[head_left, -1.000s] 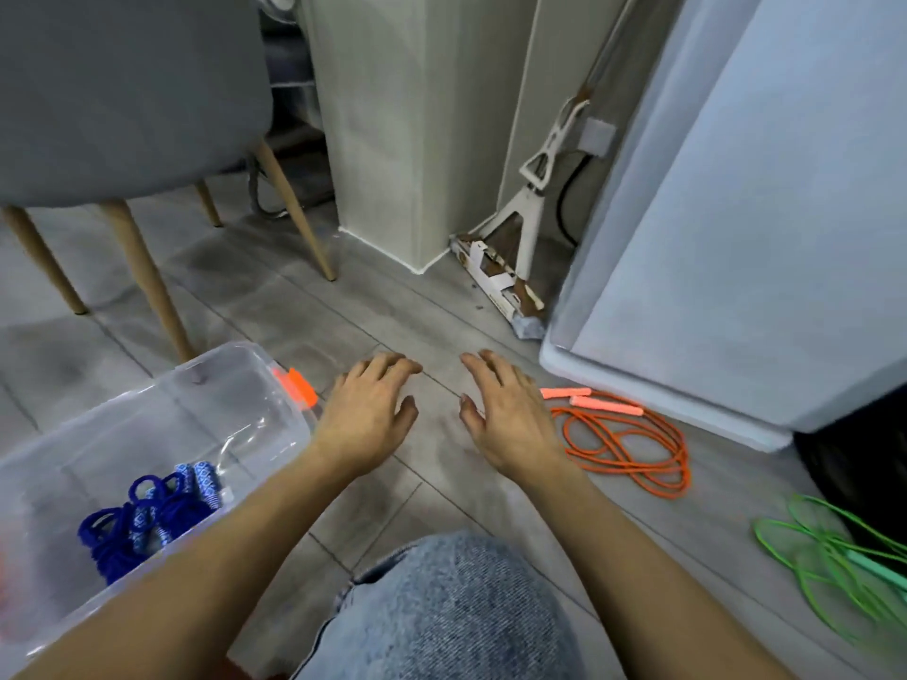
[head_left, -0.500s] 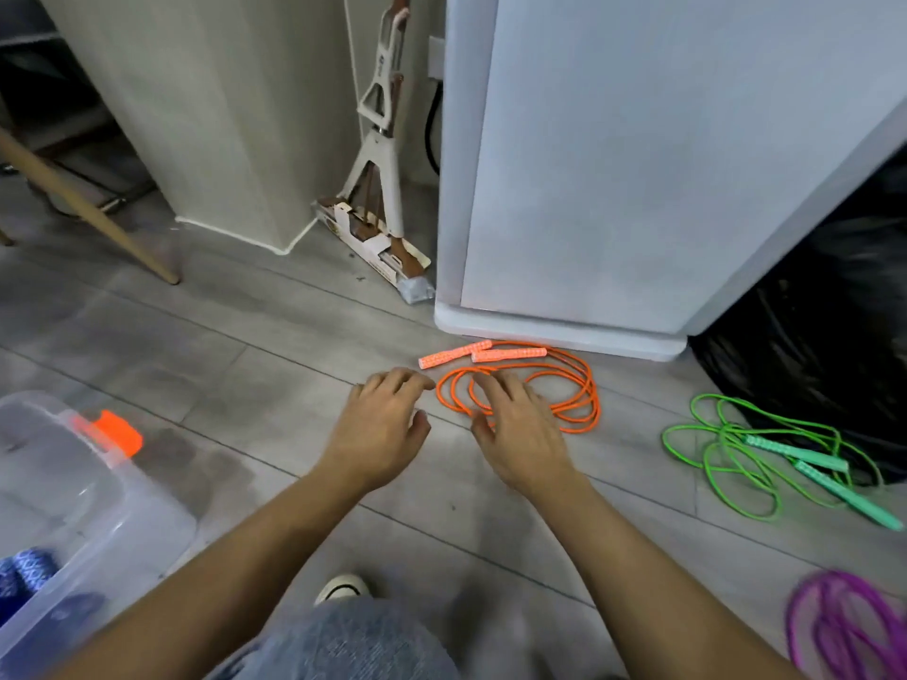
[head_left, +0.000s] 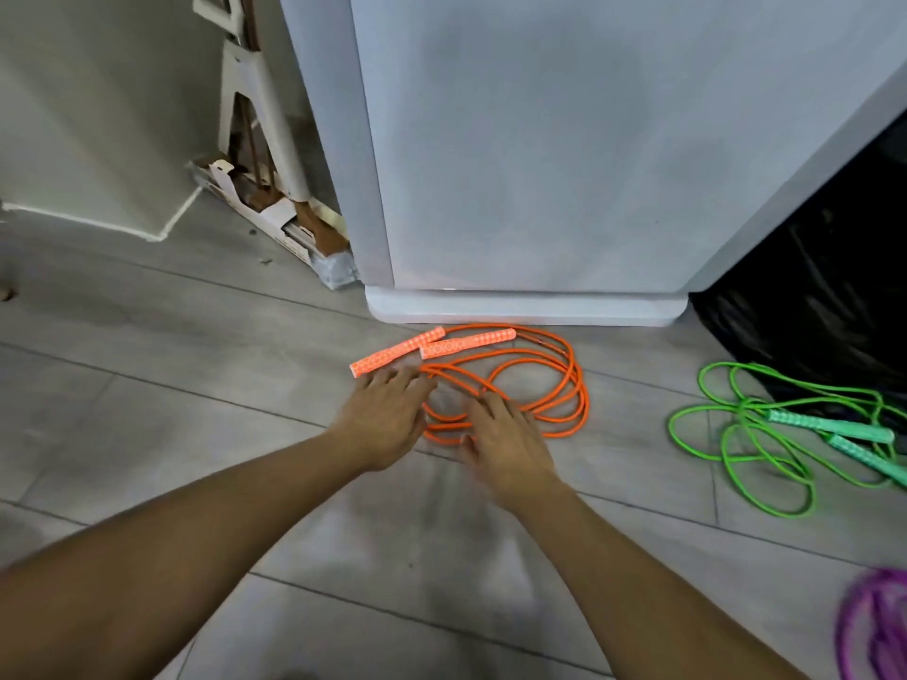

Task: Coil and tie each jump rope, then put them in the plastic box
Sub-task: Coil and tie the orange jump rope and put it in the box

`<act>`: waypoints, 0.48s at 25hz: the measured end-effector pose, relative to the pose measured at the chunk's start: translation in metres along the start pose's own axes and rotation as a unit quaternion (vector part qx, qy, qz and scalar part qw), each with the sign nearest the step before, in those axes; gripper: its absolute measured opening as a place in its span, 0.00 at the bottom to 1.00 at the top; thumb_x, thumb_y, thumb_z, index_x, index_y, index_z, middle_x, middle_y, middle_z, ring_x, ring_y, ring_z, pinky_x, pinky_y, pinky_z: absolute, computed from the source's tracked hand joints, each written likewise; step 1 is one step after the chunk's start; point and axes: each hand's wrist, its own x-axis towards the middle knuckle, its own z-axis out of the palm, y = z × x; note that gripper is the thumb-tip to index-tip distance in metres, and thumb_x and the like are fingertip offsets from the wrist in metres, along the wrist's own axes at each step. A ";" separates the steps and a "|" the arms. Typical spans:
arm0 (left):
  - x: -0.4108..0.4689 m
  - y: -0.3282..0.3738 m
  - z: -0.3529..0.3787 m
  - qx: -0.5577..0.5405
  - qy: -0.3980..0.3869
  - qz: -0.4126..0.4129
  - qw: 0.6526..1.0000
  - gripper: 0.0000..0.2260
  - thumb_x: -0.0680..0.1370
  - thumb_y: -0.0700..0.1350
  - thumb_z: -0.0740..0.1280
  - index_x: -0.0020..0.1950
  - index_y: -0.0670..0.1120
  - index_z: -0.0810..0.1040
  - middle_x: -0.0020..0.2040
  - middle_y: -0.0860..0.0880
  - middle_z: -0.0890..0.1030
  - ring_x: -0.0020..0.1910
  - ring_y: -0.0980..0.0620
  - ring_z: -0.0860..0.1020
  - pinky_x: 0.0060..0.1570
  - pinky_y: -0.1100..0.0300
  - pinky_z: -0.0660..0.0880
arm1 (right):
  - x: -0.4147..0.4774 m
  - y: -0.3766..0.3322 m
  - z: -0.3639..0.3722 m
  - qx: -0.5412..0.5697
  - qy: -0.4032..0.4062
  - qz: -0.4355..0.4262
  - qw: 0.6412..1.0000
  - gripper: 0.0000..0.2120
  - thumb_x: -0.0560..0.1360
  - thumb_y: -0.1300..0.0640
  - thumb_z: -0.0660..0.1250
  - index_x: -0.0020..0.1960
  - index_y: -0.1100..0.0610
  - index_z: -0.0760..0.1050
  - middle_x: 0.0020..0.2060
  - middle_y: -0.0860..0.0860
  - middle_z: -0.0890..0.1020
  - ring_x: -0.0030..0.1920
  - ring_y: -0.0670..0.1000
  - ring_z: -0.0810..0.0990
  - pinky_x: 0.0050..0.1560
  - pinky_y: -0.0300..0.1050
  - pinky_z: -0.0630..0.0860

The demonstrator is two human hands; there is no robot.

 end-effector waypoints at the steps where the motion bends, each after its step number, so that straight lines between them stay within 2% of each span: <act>1: 0.015 -0.001 0.004 0.014 -0.013 -0.005 1.000 0.28 0.75 0.55 0.47 0.73 0.51 0.69 0.71 0.45 0.71 0.63 0.38 0.74 0.58 0.44 0.72 | 0.006 0.005 0.008 -0.008 -0.002 0.002 1.000 0.20 0.73 0.49 0.64 0.64 0.52 0.74 0.60 0.53 0.76 0.61 0.57 0.76 0.58 0.55 0.73; 3: 0.046 -0.002 0.012 0.043 -0.027 -0.013 0.999 0.26 0.80 0.56 0.49 0.78 0.54 0.58 0.77 0.46 0.61 0.70 0.40 0.67 0.63 0.43 0.67 | 0.013 0.015 0.024 -0.025 -0.015 0.015 0.999 0.21 0.72 0.49 0.65 0.64 0.50 0.75 0.59 0.53 0.77 0.60 0.57 0.76 0.57 0.55 0.74; 5: 0.076 -0.005 0.020 0.058 -0.037 -0.027 0.997 0.25 0.83 0.54 0.52 0.80 0.57 0.50 0.81 0.49 0.53 0.75 0.40 0.60 0.67 0.41 0.63 | 0.017 0.024 0.038 -0.037 -0.040 0.023 0.998 0.23 0.71 0.48 0.67 0.66 0.48 0.75 0.62 0.54 0.76 0.61 0.59 0.76 0.59 0.57 0.73; 8: 0.106 -0.017 0.032 0.037 -0.094 -0.060 0.993 0.25 0.84 0.57 0.50 0.80 0.60 0.45 0.82 0.53 0.47 0.79 0.38 0.51 0.70 0.33 0.57 | 0.013 0.031 0.051 -0.044 -0.077 0.008 0.996 0.23 0.71 0.47 0.66 0.66 0.46 0.74 0.64 0.53 0.75 0.65 0.59 0.73 0.62 0.58 0.71; 10: 0.110 -0.026 0.041 0.014 -0.112 -0.072 0.991 0.25 0.83 0.59 0.51 0.79 0.63 0.48 0.81 0.52 0.50 0.78 0.38 0.54 0.69 0.31 0.58 | 0.006 0.034 0.055 -0.031 -0.078 -0.020 0.996 0.17 0.73 0.46 0.62 0.61 0.46 0.76 0.60 0.51 0.75 0.62 0.58 0.73 0.59 0.56 0.72; 12: 0.105 -0.033 0.045 0.004 -0.085 -0.088 0.992 0.23 0.81 0.60 0.56 0.77 0.62 0.59 0.77 0.48 0.60 0.72 0.37 0.63 0.67 0.35 0.64 | -0.009 0.038 0.060 -0.030 -0.085 -0.049 0.995 0.15 0.75 0.44 0.59 0.52 0.48 0.80 0.58 0.51 0.75 0.59 0.56 0.74 0.57 0.54 0.73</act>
